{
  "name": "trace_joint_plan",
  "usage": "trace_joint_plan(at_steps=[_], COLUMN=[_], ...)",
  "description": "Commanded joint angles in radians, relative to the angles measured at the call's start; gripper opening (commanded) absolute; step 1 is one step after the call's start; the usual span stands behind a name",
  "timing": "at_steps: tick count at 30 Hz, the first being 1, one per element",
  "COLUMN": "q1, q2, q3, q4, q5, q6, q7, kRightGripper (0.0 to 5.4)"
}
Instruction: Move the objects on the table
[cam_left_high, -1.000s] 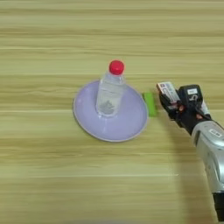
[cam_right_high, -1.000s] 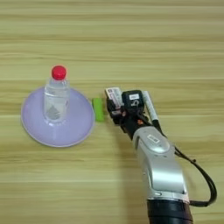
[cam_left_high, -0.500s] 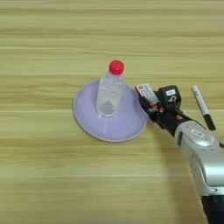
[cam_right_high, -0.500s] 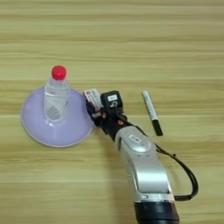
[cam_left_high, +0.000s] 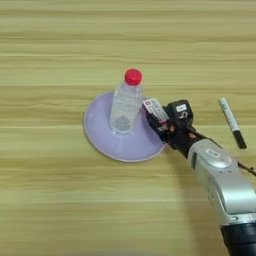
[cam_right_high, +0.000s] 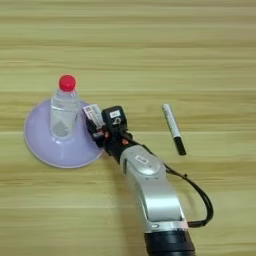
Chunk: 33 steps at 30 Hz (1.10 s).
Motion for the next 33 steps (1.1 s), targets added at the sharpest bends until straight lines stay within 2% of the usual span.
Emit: trace_joint_plan(at_steps=[1,26,27,33], q1=[-0.07,-0.075,-0.075,-0.076], q2=[-0.01,-0.007,-0.007,-0.007], q3=[0.007,0.0,0.0,-0.001], q4=[-0.044,-0.018,-0.018,-0.016], q5=[-0.01,-0.015,-0.015,-0.016], q6=[-0.021,-0.026,-0.026,-0.028], q7=[-0.001,-0.002,-0.002,-0.002], kRightGripper=[2.1,2.1,2.39,2.99])
